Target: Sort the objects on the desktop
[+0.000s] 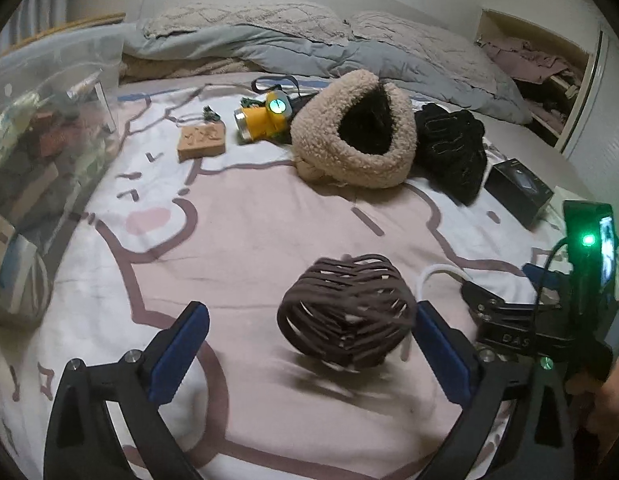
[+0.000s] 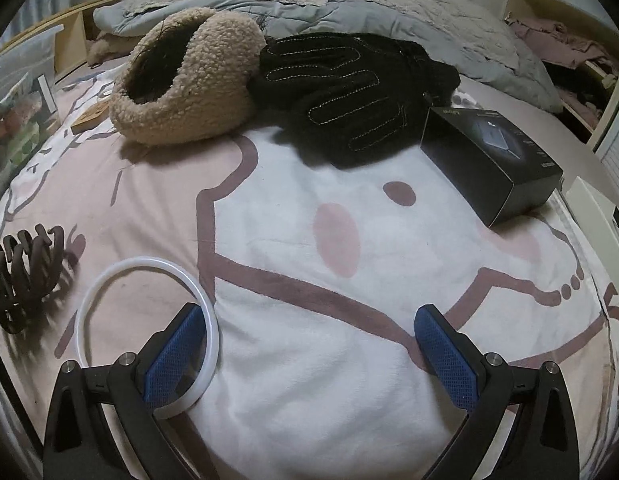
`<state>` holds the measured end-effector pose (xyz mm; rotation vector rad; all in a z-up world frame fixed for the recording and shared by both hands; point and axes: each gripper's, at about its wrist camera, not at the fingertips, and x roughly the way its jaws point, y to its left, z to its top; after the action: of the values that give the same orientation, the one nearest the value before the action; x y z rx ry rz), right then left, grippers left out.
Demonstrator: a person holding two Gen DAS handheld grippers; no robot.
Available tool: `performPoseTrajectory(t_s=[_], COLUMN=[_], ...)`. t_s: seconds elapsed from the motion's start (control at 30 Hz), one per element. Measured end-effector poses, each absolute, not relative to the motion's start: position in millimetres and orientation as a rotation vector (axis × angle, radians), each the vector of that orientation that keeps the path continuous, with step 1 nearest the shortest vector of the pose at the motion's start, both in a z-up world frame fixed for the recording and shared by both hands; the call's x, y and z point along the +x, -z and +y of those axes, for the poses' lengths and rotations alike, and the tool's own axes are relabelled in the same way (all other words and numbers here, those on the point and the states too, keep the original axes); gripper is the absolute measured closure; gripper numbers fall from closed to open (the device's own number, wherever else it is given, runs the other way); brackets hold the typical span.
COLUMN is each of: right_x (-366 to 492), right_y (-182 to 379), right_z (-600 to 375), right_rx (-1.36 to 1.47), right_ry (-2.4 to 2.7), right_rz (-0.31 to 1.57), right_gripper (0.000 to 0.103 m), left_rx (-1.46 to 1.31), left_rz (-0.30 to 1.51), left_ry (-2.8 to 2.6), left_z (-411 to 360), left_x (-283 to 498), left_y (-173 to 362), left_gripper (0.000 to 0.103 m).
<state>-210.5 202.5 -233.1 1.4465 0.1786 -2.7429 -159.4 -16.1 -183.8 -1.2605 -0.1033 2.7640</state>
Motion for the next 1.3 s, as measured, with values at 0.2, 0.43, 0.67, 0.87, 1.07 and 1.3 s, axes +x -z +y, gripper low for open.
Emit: performPoseTrajectory(t_s=[0.2,0.43,0.67,0.87,1.07,1.3], right_x=[-209.9,-207.4,-208.2,-207.2,-207.0,-208.4], right_y=[234.0,234.8,235.3,235.7,235.8,235.7], right_z=[203.0,203.3,202.3,201.4,200.3,198.8], right_rx=[1.438,1.430,1.428,1.416,1.409,1.404], right_ry=[2.753,2.763,2.771,2.782,2.790,2.797], right_rz=[0.173,0.176,0.174,0.166,0.171,0.183], right_gripper=[0.000,0.000,0.000,0.000,0.000,0.000], left_rx=[-1.187,-1.196,-1.254,-1.257,-1.385,-1.389], left_rz=[-0.172,-0.240,-0.452,-0.417,-0.449,-0.387], left_ry=[-2.860,-3.054,-3.006,-2.918,-2.901,-2.926], left_z=[-31.3,-67.3,-95.4,-70.1,-56.9,-47.5], left_x=[-177.8,-211.9,-197.9,-187.3,-204.0,-217.1], left_y=[174.8,167.4,176.7,179.8,201.3,205.4], left_gripper=[0.000,0.002,0.002,0.001,0.002,0.002])
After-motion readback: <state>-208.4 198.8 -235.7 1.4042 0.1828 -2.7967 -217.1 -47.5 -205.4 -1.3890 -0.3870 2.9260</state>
